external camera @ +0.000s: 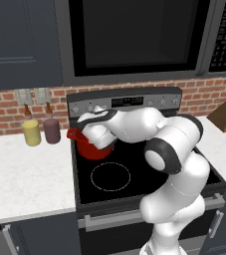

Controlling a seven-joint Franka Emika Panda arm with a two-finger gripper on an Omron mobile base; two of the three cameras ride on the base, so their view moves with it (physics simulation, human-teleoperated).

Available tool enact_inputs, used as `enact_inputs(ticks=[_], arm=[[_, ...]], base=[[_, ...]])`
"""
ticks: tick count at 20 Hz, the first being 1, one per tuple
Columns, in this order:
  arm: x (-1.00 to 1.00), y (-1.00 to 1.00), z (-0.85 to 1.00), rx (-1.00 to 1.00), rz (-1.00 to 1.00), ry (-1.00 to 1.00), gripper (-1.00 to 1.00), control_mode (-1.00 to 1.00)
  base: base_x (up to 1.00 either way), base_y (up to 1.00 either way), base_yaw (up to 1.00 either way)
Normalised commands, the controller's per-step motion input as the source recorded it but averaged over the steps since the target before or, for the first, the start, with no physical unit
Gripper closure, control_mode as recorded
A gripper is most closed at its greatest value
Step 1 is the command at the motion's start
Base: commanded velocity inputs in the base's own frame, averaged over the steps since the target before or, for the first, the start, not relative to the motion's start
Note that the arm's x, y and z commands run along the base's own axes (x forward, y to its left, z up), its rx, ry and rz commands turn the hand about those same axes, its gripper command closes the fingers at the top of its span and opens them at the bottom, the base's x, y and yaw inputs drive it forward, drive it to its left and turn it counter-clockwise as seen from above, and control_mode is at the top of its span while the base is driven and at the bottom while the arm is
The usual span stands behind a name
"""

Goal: Put the garlic and sweet potato in the pot. Retrieve the spatula and lightly stir the vegetables in the pot.

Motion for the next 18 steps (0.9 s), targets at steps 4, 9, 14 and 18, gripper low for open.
enact_inputs(ticks=[4,9,14,18], arm=[[0.0,0.04,-0.11,-0.34,-0.14,-0.3,1.0,-1.0],[0.0,0.41,-0.18,-0.26,-0.08,-0.33,1.0,-1.0],[0.0,0.64,-0.18,-0.19,-0.06,-0.25,1.0,-1.0],[-0.23,0.77,-0.08,-0.04,-0.05,-0.04,1.0,-1.0]], base=[[0.0,0.0,0.0],[0.0,0.0,0.0],[0.0,0.0,0.0],[0.0,0.0,0.0]])
